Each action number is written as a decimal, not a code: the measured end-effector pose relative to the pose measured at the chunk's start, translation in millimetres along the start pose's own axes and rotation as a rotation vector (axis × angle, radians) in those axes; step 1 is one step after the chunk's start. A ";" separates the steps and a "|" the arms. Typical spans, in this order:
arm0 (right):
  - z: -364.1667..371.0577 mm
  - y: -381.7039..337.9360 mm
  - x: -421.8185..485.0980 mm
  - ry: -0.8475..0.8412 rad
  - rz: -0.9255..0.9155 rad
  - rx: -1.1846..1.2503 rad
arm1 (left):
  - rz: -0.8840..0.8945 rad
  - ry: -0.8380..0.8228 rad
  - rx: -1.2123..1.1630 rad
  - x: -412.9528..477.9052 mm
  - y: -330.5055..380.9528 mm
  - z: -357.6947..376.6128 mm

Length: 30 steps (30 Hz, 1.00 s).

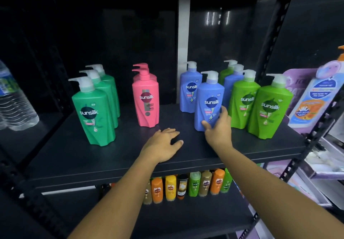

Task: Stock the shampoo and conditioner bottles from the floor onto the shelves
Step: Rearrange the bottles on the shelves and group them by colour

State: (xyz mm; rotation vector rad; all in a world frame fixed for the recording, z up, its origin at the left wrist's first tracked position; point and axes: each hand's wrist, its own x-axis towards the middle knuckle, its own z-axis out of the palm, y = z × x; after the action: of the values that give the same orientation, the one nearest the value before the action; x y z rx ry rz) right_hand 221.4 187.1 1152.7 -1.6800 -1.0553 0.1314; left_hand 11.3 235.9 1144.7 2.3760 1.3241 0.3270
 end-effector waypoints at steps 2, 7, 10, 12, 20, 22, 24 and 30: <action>10.2 -4.8 5.3 -0.021 -0.007 -0.001 | -0.007 -0.003 -0.003 -0.4 1.3 -0.6; 28.4 -10.1 19.7 -0.072 -0.016 0.012 | -0.007 -0.005 -0.020 5.1 -4.9 2.1; 34.6 -12.1 27.3 -0.084 -0.009 0.026 | 0.007 -0.001 -0.013 6.8 -7.6 4.2; 37.4 -13.3 31.4 -0.096 -0.007 0.024 | 0.004 0.003 -0.016 6.9 -8.3 5.0; 42.7 -18.2 40.1 -0.127 0.002 0.021 | 0.003 0.006 -0.014 1.9 -1.6 1.4; 42.8 -18.2 40.5 -0.134 -0.002 0.014 | -0.006 0.005 -0.016 0.5 -0.5 0.2; 43.0 -17.0 41.9 -0.148 -0.003 0.002 | -0.005 0.005 -0.008 -1.9 2.3 -1.8; 31.4 -13.9 52.9 -0.232 0.081 0.030 | 0.003 0.000 0.005 -4.1 6.0 -4.9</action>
State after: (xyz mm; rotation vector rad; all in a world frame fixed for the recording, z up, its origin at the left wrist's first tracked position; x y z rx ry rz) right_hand 227.5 246.5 1173.0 -1.7101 -1.1501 0.4005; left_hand 11.8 230.7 1151.7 2.3825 1.3230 0.3255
